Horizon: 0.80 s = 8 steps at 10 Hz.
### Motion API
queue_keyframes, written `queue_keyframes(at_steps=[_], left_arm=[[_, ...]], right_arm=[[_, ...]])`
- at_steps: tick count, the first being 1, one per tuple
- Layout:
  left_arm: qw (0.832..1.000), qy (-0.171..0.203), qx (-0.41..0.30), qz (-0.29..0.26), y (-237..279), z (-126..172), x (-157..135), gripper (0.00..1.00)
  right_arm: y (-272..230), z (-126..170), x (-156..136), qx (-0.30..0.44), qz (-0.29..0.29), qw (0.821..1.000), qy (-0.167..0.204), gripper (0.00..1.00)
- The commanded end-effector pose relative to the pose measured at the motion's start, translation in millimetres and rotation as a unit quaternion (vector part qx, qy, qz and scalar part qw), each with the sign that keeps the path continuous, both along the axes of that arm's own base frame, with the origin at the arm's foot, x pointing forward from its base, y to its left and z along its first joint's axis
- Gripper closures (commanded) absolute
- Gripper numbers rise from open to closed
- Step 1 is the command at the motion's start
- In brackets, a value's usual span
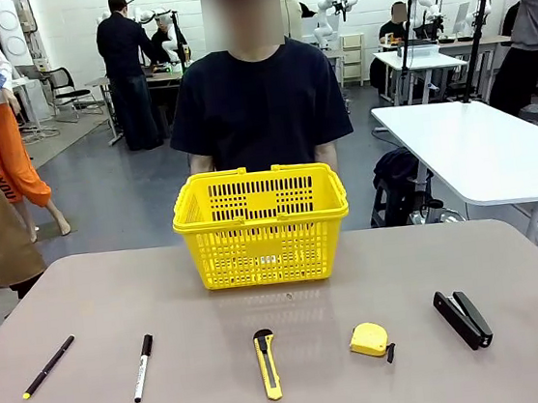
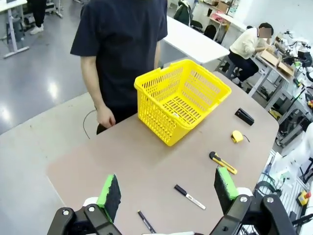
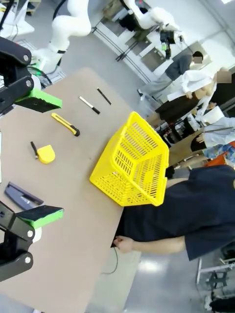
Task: Place the items the person wants into the basket.
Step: Pick up the item the person points to and place it in the Market Basket.
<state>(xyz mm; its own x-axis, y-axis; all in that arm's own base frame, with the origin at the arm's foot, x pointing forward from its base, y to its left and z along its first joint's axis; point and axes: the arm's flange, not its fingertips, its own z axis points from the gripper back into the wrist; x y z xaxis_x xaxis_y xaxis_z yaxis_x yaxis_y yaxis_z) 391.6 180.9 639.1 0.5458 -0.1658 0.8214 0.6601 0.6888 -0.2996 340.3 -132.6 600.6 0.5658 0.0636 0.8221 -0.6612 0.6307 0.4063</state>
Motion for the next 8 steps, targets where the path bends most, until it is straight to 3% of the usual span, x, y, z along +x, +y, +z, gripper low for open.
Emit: queue_keyframes(at_steps=[1, 5, 8], left_arm=[[1.000, 0.011, 0.014, -0.016, 9.2, 7.2, -6.4, 0.00], [0.999, 0.019, 0.030, -0.007, 43.0, 6.2, -28.9, 0.00], [0.999, 0.024, 0.038, 0.006, 50.9, 9.3, -39.2, 0.00]], right_arm=[[-23.4, -0.8, -7.4, -0.021, 0.019, 1.000, 0.004, 0.00], [-58.5, -0.8, -35.1, -0.032, 0.002, 0.999, 0.003, 0.00], [-65.5, -2.9, -36.1, -0.021, -0.006, 1.000, 0.011, 0.00]])
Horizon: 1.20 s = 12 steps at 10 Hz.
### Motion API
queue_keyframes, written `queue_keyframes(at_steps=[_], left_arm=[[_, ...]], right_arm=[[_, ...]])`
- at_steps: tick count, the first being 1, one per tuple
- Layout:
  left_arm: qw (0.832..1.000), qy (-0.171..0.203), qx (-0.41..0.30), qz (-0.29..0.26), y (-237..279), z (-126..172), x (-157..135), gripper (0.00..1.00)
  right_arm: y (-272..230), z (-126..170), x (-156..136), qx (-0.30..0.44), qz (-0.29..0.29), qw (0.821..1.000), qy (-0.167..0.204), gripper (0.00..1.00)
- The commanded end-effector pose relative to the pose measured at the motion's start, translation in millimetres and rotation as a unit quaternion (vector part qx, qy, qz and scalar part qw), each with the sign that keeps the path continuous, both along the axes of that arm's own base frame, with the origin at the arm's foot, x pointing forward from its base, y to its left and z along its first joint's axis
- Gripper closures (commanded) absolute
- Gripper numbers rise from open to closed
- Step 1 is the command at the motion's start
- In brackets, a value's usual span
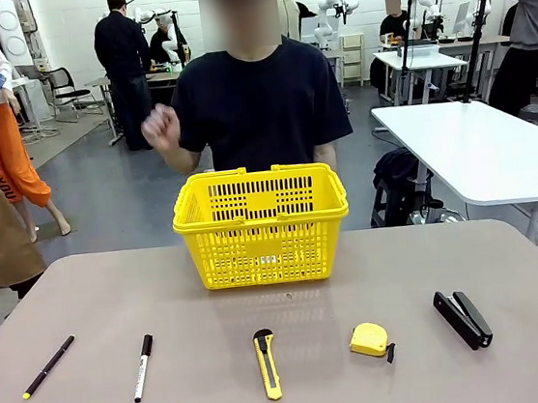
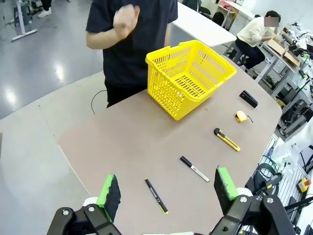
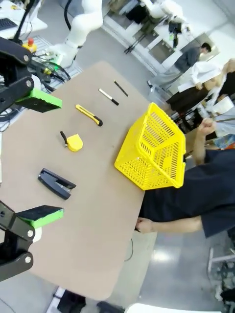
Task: Place the items the person wants into the basket.
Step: Pick up the item the person points to and place it in the Market Basket.
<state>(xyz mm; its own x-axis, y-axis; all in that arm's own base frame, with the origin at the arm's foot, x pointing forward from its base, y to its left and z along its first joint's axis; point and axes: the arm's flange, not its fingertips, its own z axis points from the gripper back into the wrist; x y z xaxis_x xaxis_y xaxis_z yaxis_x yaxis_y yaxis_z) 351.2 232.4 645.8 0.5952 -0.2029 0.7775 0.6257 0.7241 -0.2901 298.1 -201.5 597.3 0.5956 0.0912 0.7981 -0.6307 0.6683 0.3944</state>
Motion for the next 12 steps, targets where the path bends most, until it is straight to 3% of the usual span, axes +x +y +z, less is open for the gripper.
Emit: queue_keyframes(at_steps=[1, 2, 12], left_arm=[[1.000, 0.005, 0.024, -0.010, -4.4, 3.5, -2.5, 0.00], [1.000, 0.000, 0.000, 0.000, 0.0, 0.0, 0.0, 0.00], [1.000, 0.000, 0.000, 0.000, 0.0, 0.0, 0.0, 0.00]], right_arm=[[5.5, 0.2, 8.5, 0.009, 0.011, 1.000, -0.005, 0.00], [0.0, 0.0, 0.0, 0.000, 0.000, 1.000, 0.000, 0.00], [0.0, 0.0, 0.0, 0.000, 0.000, 1.000, 0.000, 0.00]])
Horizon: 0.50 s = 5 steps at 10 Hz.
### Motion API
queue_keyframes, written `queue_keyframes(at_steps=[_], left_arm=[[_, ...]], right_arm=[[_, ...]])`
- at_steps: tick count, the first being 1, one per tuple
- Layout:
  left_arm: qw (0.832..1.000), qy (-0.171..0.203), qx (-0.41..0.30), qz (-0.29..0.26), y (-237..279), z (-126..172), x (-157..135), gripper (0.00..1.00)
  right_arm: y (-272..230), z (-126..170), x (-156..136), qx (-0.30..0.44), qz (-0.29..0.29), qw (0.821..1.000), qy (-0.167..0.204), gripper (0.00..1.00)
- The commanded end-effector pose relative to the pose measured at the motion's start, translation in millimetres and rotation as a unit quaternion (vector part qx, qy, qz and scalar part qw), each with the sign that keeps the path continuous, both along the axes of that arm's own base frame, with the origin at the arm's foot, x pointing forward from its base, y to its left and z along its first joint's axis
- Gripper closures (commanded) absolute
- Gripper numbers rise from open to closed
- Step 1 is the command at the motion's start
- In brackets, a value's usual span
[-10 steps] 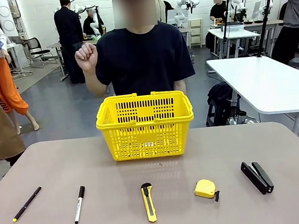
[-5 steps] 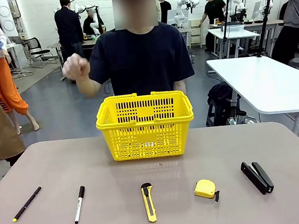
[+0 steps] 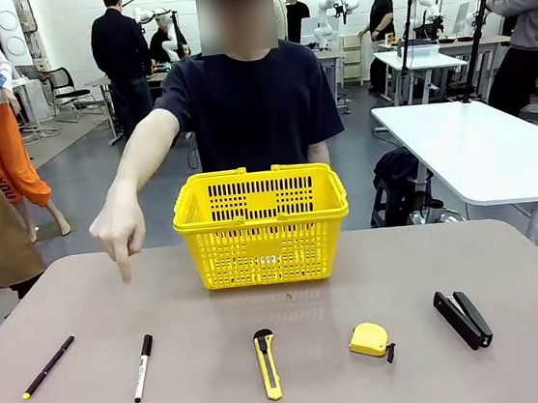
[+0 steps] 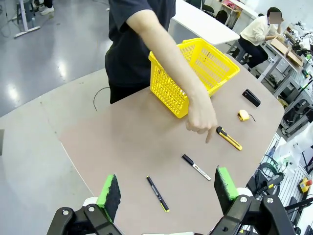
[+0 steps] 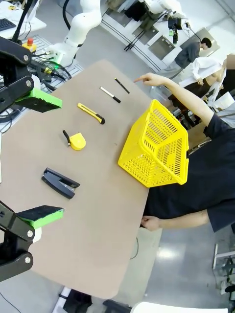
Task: Place the items the person wants into the basket.
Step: Pick up the item the person points to and place it in the Market Basket.
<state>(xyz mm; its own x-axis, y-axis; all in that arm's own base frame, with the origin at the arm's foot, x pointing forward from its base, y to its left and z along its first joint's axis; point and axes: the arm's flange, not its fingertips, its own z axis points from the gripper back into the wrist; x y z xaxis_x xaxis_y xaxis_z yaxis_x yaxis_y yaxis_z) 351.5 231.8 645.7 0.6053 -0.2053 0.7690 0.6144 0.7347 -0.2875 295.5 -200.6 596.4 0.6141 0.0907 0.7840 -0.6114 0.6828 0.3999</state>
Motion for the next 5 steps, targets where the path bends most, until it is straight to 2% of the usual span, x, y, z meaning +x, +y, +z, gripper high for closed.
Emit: queue_keyframes(at_steps=[1, 5], left_arm=[[1.000, -0.005, -0.006, -0.006, 0.6, 0.1, -0.3, 0.00], [1.000, -0.005, -0.006, -0.006, 0.6, 0.1, -0.3, 0.00]], right_arm=[[-0.9, 0.8, 2.6, 0.006, 0.008, 1.000, -0.011, 0.00], [-0.9, 0.8, 2.6, 0.006, 0.008, 1.000, -0.011, 0.00]])
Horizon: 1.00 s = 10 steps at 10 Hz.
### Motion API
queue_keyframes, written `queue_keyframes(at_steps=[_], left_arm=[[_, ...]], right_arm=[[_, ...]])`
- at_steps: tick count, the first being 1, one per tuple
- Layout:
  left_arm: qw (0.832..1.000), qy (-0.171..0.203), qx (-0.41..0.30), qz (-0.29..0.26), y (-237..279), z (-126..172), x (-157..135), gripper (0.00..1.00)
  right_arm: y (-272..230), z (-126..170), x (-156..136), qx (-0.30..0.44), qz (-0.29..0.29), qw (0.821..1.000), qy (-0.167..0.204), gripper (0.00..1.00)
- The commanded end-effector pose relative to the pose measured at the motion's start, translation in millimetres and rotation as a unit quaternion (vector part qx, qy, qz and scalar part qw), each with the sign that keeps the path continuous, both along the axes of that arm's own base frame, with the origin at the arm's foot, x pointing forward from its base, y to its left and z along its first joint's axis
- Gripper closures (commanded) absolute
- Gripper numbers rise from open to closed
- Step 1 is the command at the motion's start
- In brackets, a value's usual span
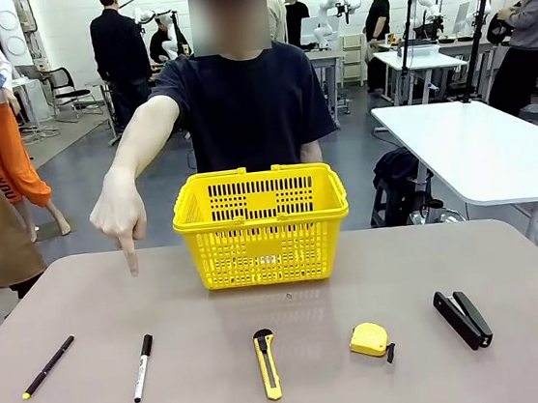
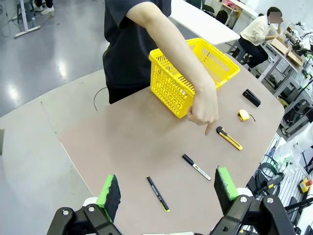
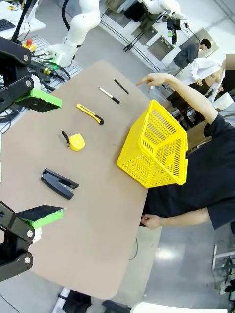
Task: Place the items the person wants into the basket.
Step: Pick up the item the person points to and place it in the Market Basket.
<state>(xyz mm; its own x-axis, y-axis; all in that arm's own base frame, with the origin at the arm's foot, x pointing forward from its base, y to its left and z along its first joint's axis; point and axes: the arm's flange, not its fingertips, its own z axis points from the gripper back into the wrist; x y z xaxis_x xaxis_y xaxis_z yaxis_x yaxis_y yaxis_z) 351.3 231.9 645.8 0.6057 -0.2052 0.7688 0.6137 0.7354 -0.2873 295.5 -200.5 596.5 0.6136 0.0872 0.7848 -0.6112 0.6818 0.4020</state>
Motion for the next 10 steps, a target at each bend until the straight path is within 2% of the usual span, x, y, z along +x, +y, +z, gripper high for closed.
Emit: queue_keyframes(at_steps=[1, 6, 7, 8, 10], left_arm=[[1.000, -0.005, -0.006, -0.006, 0.5, 0.0, -0.1, 0.00], [1.000, 0.000, 0.000, 0.000, 0.0, 0.0, -0.1, 0.00], [0.997, 0.015, 0.027, 0.076, -23.3, -5.1, 2.8, 0.00], [0.989, 0.039, 0.064, 0.127, -60.6, -5.5, 1.1, 0.00], [0.968, 0.120, 0.179, 0.131, -131.9, -7.1, 4.0, 0.00]], right_arm=[[-1.0, 0.8, 2.6, 0.004, 0.008, 1.000, -0.010, 0.00], [-1.0, 0.8, 2.6, 0.004, 0.008, 1.000, -0.010, 0.00], [-1.0, 0.8, 2.6, 0.004, 0.008, 1.000, -0.010, 0.00], [-1.0, 0.8, 2.6, 0.004, 0.008, 1.000, -0.010, 0.00], [-1.0, 0.8, 2.6, 0.004, 0.008, 1.000, -0.010, 0.00]])
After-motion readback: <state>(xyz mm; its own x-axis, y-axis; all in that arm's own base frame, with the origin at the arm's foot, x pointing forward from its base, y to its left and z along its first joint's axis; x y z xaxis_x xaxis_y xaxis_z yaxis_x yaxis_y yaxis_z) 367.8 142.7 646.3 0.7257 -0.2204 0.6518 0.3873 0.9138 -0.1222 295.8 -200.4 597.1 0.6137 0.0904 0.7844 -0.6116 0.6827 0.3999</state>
